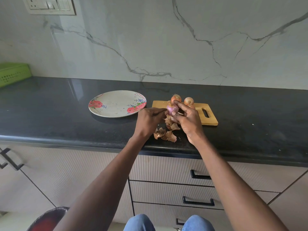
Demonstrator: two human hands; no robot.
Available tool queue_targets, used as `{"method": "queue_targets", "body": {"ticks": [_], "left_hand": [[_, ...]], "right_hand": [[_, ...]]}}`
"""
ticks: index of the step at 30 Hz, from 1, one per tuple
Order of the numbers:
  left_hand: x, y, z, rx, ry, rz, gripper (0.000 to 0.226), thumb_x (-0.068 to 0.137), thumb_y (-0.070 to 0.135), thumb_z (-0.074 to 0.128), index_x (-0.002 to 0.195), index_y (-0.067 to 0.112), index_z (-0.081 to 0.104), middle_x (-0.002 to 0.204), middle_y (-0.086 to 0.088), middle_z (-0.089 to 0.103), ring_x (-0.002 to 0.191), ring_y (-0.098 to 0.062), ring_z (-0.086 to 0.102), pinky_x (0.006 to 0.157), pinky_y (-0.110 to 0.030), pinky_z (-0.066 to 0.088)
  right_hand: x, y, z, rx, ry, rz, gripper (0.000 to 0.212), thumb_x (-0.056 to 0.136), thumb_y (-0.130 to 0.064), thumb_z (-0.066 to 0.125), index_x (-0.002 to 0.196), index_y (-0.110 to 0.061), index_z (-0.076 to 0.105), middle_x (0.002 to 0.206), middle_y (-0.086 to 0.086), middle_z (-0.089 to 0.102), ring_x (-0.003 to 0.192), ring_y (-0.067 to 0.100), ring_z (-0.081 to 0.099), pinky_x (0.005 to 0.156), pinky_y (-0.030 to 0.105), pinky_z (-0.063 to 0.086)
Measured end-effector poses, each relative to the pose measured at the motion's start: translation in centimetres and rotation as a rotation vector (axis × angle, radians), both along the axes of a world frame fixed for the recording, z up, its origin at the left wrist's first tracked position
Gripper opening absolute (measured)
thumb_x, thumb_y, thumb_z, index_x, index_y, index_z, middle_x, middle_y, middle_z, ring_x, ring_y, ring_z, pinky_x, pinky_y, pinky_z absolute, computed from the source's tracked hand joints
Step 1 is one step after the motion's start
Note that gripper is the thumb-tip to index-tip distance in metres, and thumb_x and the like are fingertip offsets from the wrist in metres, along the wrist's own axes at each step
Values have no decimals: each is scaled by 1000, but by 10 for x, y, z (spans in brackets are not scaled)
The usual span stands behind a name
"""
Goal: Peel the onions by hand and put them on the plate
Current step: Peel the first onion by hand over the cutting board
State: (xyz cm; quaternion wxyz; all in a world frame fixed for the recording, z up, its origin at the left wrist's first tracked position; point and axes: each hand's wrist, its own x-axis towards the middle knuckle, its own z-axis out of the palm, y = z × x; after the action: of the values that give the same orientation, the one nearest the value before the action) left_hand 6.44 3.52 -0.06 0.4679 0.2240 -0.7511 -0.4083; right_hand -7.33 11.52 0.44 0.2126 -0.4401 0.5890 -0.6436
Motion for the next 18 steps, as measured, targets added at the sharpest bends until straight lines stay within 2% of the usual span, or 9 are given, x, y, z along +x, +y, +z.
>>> {"method": "queue_targets", "body": {"ticks": [2, 4, 7, 9, 11, 14, 18], "left_hand": [[0, 1, 0, -11, -16, 11, 19, 94, 8, 70, 111, 2, 76, 87, -5, 75, 73, -7, 73, 67, -14, 54], [0, 2, 0, -19, -23, 23, 18, 95, 7, 69, 110, 2, 76, 84, -6, 75, 71, -8, 73, 65, -13, 53], [0, 2, 1, -41, -41, 48, 16, 95, 8, 69, 108, 3, 77, 84, -7, 76, 70, -11, 74, 66, -17, 56], [0, 3, 2, -38, -50, 56, 15, 94, 6, 69, 105, 3, 78, 82, -8, 76, 71, -15, 74, 67, -22, 57], [-1, 4, 2, -33, -49, 67, 13, 94, 6, 68, 100, 4, 79, 79, -9, 76, 73, -22, 74, 70, -33, 61], [-1, 3, 0, -41, -78, 86, 14, 94, 7, 67, 93, 4, 80, 77, -10, 76, 73, -29, 73, 72, -47, 60], [-2, 5, 1, -89, -128, 111, 19, 95, 10, 62, 86, 2, 77, 71, -8, 73, 69, -30, 71, 67, -49, 57]], "right_hand": [[-4, -2, -4, 37, 107, -54, 60, 66, -66, 80, 121, -48, 66, 147, -7, 47, 120, 12, 61, 93, 41, 57], [-12, -6, -15, 32, 172, -86, 68, 63, -73, 77, 124, -47, 64, 147, -9, 48, 127, 11, 55, 98, 44, 54], [0, 1, -4, 1, 226, -108, 58, 76, -51, 78, 129, -31, 64, 137, -8, 60, 134, 12, 49, 104, 45, 50], [5, 4, 2, 5, 260, -103, 50, 83, -33, 78, 130, -20, 65, 135, -5, 63, 131, 9, 51, 109, 35, 46], [6, 4, 3, 12, 286, -105, 47, 86, -20, 76, 131, -13, 64, 134, -2, 63, 126, 6, 54, 108, 26, 43], [7, 4, 3, 16, 298, -102, 47, 86, -18, 75, 132, -13, 63, 133, -2, 63, 123, 5, 54, 107, 22, 43], [8, 3, 3, 15, 268, -85, 48, 86, -24, 75, 132, -17, 63, 132, -5, 63, 124, 9, 57, 107, 34, 47]]}}
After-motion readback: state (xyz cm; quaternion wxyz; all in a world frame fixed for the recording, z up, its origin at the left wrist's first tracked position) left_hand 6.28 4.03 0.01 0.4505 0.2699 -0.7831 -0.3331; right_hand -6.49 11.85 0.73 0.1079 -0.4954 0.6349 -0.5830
